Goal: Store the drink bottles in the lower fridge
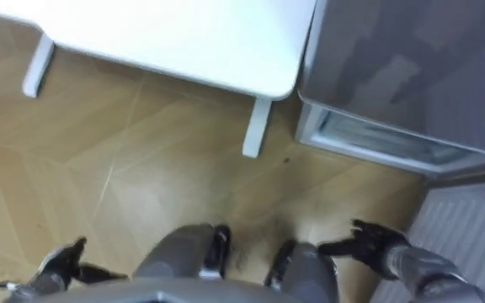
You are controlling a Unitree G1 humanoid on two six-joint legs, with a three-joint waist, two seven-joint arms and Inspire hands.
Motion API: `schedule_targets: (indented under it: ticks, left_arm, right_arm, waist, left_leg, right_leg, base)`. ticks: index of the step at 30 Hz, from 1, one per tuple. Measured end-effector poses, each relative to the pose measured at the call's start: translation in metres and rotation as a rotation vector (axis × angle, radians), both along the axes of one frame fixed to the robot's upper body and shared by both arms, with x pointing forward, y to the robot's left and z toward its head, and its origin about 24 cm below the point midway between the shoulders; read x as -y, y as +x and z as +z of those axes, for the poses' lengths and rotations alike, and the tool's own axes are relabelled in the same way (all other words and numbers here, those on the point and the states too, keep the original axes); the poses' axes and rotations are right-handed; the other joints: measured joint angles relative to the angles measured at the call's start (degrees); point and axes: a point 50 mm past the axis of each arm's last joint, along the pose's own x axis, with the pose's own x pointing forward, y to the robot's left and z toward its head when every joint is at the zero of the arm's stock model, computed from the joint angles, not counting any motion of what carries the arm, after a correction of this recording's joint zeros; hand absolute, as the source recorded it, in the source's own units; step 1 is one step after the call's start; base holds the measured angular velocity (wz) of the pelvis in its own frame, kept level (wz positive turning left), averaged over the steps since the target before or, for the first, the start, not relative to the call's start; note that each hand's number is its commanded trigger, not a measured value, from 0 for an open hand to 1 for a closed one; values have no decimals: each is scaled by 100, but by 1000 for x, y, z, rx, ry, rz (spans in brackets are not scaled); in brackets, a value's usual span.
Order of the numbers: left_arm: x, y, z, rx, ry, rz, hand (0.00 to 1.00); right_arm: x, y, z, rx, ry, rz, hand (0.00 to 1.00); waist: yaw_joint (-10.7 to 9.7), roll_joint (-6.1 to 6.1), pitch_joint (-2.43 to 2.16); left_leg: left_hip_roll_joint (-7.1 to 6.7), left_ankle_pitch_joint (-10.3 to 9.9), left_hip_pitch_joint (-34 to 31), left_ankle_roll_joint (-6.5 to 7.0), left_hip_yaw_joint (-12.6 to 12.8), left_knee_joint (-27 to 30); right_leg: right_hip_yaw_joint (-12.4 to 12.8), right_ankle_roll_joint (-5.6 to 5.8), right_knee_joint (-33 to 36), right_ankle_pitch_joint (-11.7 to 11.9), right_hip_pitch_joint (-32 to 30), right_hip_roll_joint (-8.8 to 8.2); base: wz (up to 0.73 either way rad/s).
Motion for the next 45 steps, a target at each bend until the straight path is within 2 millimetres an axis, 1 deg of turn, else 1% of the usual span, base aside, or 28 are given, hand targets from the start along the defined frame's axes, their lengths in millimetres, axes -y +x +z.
schedule_targets:
  ticks: [2, 4, 5, 7, 8, 9, 11, 13, 18, 21, 22, 23, 25, 26, 28, 29, 30, 31, 35, 39, 40, 41, 42, 44, 45]
  left_arm:
    - [1, -4, -1, -19, 13, -23, 0]
    - [5, -8, -3, -43, 26, -48, 0]
    - [7, -12, -4, -54, 29, -66, 0]
    - [9, -15, -5, -60, 31, -66, 0]
    - [11, -17, -6, -68, 27, -62, 0]
    - [12, -17, -7, -72, 24, -60, 0]
    - [17, -19, -8, -75, 11, -44, 0]
    - [17, -19, -8, -70, 10, -26, 0]
    - [14, -21, -8, -68, 35, -14, 0]
    - [18, -23, -9, -62, 29, 30, 0]
    - [21, -27, -10, -66, 27, 49, 0]
    - [22, -31, -11, -75, 28, 56, 0]
    - [22, -33, -12, -86, 30, 71, 0]
    - [22, -33, -12, -87, 36, 81, 0]
    - [20, -34, -11, -86, 52, 101, 0]
    - [19, -35, -11, -96, 59, 107, 0]
    - [19, -37, -11, -103, 61, 112, 0]
    - [18, -39, -12, -114, 65, 121, 0]
    - [17, -42, -12, -154, 82, 112, 0]
    - [17, -44, -12, -183, 81, 118, 0]
    - [17, -44, -13, -192, 78, 120, 0]
    - [19, -43, -13, -195, 70, 120, 0]
    - [20, -41, -13, -192, 65, 119, 0]
    - [23, -23, -13, -155, 48, 109, 0]
    - [24, -18, -12, -142, 45, 107, 0]
  right_arm:
    - [-5, -8, -4, -16, 14, -4, 0]
    - [-10, -15, -7, -34, 30, -6, 0]
    - [-14, -20, -9, -40, 42, -11, 0]
    - [-20, -27, -12, -46, 61, -15, 0]
    - [-21, -31, -13, -48, 70, -25, 0]
    - [-22, -33, -13, -50, 73, -26, 0]
    - [-27, -37, -15, -52, 92, -42, 0]
    - [-29, -41, -16, -59, 103, -52, 0]
    - [-35, -49, -19, -64, 127, -89, 0]
    - [-38, -56, -21, -61, 135, -155, 0]
    - [-39, -60, -21, -63, 134, -178, 0]
    - [-39, -61, -22, -64, 125, -191, 0]
    - [-40, -62, -23, -70, 107, -203, 0]
    - [-42, -62, -24, -74, 99, -214, 0]
    - [-43, -63, -24, -81, 87, -232, 0]
    - [-44, -64, -25, -87, 87, -245, 0]
    - [-45, -66, -25, -93, 87, -250, 0]
    - [-45, -66, -26, -98, 80, -258, 0]
    - [-46, -67, -26, -109, 70, -265, 0]
    - [-46, -64, -26, -122, 68, -263, 0]
    - [-46, -63, -26, -125, 69, -263, 0]
    - [-47, -62, -26, -121, 70, -261, 0]
    - [-47, -61, -26, -120, 70, -261, 0]
    - [-47, -58, -26, -117, 68, -264, 0]
    - [-47, -58, -26, -117, 65, -267, 0]
  waist:
    - [-84, -67, -32]
    - [-102, -112, -42]
    - [-104, -155, -73]
    - [-119, -231, -105]
    - [-135, -255, -113]
    - [-142, -264, -109]
    - [-227, -267, -107]
    - [-241, -282, -97]
    - [-268, -344, -103]
    - [-387, -364, -101]
    - [-376, -375, -122]
    - [-370, -382, -124]
    - [-388, -394, -109]
    - [-408, -416, -106]
    - [-401, -434, -110]
    - [-404, -445, -101]
    - [-402, -451, -105]
    - [-384, -452, -104]
    - [-386, -455, -104]
    - [-392, -465, -105]
    - [-389, -464, -106]
    - [-397, -462, -107]
    - [-400, -464, -107]
    - [-412, -466, -105]
    - [-415, -465, -106]
  left_leg:
    - [2, 100, 403, -1, 24, -357]
    - [7, 153, 715, -8, 40, -584]
    - [6, 157, 841, -10, 38, -662]
    - [7, 165, 1011, -13, 50, -751]
    - [11, 165, 1082, -13, 50, -754]
    - [12, 165, 1119, -12, 54, -758]
    - [28, 165, 1247, -12, 51, -798]
    - [36, 166, 1396, -9, 58, -940]
    - [40, 241, 1699, 0, 157, -1226]
    - [29, 257, 1808, 10, 165, -1306]
    - [30, 261, 1874, 16, 223, -1370]
    - [38, 262, 1934, 17, 300, -1375]
    - [36, 262, 2016, 17, 340, -1388]
    - [33, 262, 2075, 18, 360, -1431]
    - [36, 263, 2132, 20, 423, -1483]
    - [33, 265, 2209, 24, 440, -1528]
    - [32, 266, 2244, 26, 456, -1549]
    - [37, 266, 2299, 26, 485, -1570]
    - [44, 267, 2384, 29, 522, -1645]
    - [83, 266, 2442, 27, 644, -1676]
    - [100, 265, 2466, 25, 686, -1682]
    - [116, 264, 2474, 23, 755, -1683]
    - [121, 263, 2472, 22, 768, -1683]
    - [132, 265, 2468, 18, 794, -1688]
    - [132, 265, 2477, 18, 800, -1689]
  right_leg:
    - [-38, 29, -403, 133, 418, 85]
    - [-55, 53, -668, 213, 740, 144]
    - [-32, 64, -759, 229, 861, 163]
    - [-24, 71, -843, 243, 1014, 176]
    - [-21, 79, -905, 261, 1116, 193]
    - [-20, 83, -915, 265, 1158, 196]
    - [-29, 95, -1108, 346, 1361, 252]
    - [-17, 103, -1235, 399, 1516, 286]
    - [120, 120, -1504, 528, 1754, 355]
    - [130, 141, -1662, 587, 1888, 374]
    - [187, 150, -1675, 597, 1907, 376]
    - [269, 153, -1677, 600, 1919, 380]
    - [317, 167, -1685, 609, 1977, 380]
    - [386, 170, -1685, 610, 1995, 382]
    - [447, 175, -1691, 613, 2007, 385]
    - [458, 183, -1713, 618, 2057, 384]
    - [486, 185, -1728, 619, 2081, 386]
    - [570, 190, -1747, 623, 2106, 398]
    - [653, 188, -1777, 649, 2136, 419]
    - [783, 170, -1781, 662, 2137, 457]
    - [882, 162, -1781, 667, 2129, 480]
    - [952, 153, -1779, 673, 2115, 494]
    - [982, 149, -1778, 675, 2094, 500]
    - [1044, 134, -1779, 697, 2064, 517]
    - [1054, 134, -1779, 699, 2069, 519]
  base:
    - [9]
    - [-4]
    - [0]
    - [-2]
    - [0]
    - [0]
    - [0]
    - [-5]
    - [-10]
    - [-4]
    - [-25]
    - [-29]
    - [-18]
    - [-12]
    - [-15]
    - [-12]
    - [-16]
    - [-17]
    - [-10]
    - [-14]
    - [-20]
    - [-22]
    - [-18]
    - [-13]
    - [-8]
